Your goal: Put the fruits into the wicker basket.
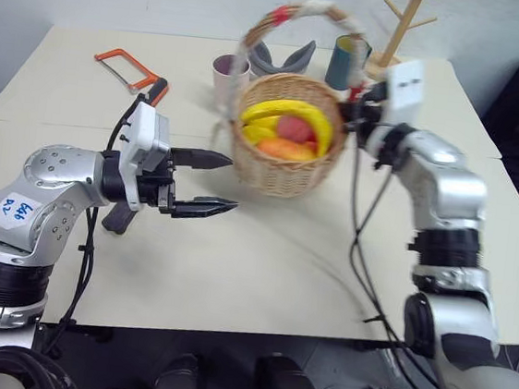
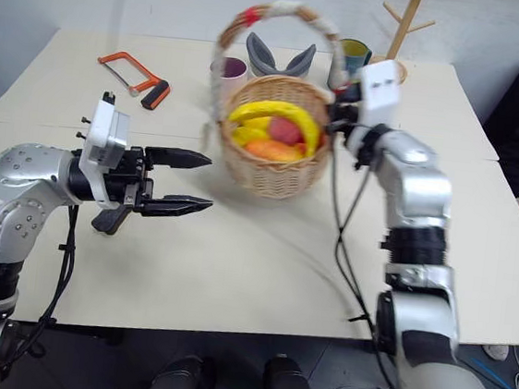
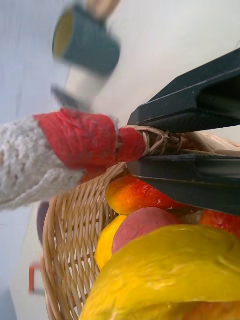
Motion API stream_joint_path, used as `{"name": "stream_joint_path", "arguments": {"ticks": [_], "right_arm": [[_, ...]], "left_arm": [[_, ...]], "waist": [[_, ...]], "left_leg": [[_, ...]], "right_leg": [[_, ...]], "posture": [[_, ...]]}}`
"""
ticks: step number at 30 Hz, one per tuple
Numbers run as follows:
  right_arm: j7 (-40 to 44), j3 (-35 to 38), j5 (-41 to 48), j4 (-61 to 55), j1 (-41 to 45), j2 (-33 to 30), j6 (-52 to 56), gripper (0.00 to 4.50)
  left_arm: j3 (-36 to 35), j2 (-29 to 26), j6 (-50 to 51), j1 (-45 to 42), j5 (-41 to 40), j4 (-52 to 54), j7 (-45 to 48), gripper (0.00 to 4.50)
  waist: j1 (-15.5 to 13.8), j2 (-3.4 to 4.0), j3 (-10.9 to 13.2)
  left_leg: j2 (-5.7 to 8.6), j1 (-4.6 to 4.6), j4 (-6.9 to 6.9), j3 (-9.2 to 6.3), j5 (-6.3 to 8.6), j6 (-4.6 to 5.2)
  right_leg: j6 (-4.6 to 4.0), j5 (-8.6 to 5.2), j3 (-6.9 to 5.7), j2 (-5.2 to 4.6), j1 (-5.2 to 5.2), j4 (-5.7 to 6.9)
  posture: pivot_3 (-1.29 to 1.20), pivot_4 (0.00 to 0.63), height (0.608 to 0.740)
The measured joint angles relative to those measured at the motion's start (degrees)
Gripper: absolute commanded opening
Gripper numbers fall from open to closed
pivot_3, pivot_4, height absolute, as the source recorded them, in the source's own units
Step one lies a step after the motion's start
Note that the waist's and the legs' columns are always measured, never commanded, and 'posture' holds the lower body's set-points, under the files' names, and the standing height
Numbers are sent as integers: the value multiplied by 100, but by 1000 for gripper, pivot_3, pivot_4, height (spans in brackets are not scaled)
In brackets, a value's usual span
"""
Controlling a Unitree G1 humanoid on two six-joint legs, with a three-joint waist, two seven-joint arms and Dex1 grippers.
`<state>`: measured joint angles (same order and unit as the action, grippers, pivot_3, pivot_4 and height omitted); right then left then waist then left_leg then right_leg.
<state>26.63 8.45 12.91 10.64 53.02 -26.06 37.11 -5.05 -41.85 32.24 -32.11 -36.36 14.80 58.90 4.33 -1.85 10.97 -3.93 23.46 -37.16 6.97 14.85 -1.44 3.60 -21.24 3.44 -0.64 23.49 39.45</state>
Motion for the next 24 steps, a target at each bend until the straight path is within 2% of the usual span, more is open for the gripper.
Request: {"name": "stream_joint_path", "arguments": {"ticks": [5, 9, 11, 13, 17, 21, 22, 24], "right_arm": [[-1, 985, 281, -1333, -1318, -1058, 1132, 242], [-6, 1585, 439, -1773, -2160, -1387, 1599, 242], [-78, 1910, 617, -2015, -2389, -1342, 1829, 988], [-192, 2235, 790, -2226, -2512, -1208, 1967, 1551], [-265, 2361, 939, -2455, -2811, -1194, 2018, 2847], [15, 2677, 1310, -2793, -3532, -1421, 2252, 4221], [157, 2800, 1412, -2910, -3739, -1582, 2328, 4473], [574, 3082, 1636, -3197, -4214, -1986, 2414, 4473]], "left_arm": [[90, 170, 29, -99, -56, -100, 77, 3659], [183, 338, 29, -221, -59, -279, 165, 3659], [286, 445, 11, -422, -55, -437, 235, 3659], [347, 546, 0, -571, -51, -500, 281, 3659], [392, 586, -51, -669, -21, -713, 377, 3659], [446, 682, -137, -804, 9, -918, 527, 3659], [457, 700, -160, -822, 23, -946, 563, 3659], [483, 726, -187, -863, 43, -1032, 606, 3659]], "waist": [[-49, 0, 0], [30, 1, 0], [49, 3, -1], [57, 3, -1], [45, 5, -2], [-49, 6, -2], [-77, 7, -2], [-121, 7, -2]], "left_leg": [[-3, -6, 3, 1, -3, -3], [-7, -15, 6, 16, -10, -8], [-12, -19, 8, 17, -13, -13], [-14, -19, 8, 16, -15, -17], [-13, -19, 8, 15, -15, -17], [-4, -18, 8, 10, -15, -15], [-3, -17, 8, 10, -15, -15], [-1, -18, 7, 7, -15, -12]], "right_leg": [[0, 0, 2, 11, -4, -2], [1, -1, 16, 20, -4, 0], [1, -1, 18, 25, -4, 3], [1, -1, 18, 30, -4, 4], [2, -1, 18, 28, -5, 2], [4, -2, 17, 23, -9, 0], [5, -3, 18, 21, -8, -1], [7, -4, 17, 21, -13, -4]], "posture": [[0, 150, 740], [0, 150, 740], [0, 150, 740], [0, 150, 740], [0, 150, 740], [0, 150, 740], [0, 150, 740], [0, 150, 740]]}}
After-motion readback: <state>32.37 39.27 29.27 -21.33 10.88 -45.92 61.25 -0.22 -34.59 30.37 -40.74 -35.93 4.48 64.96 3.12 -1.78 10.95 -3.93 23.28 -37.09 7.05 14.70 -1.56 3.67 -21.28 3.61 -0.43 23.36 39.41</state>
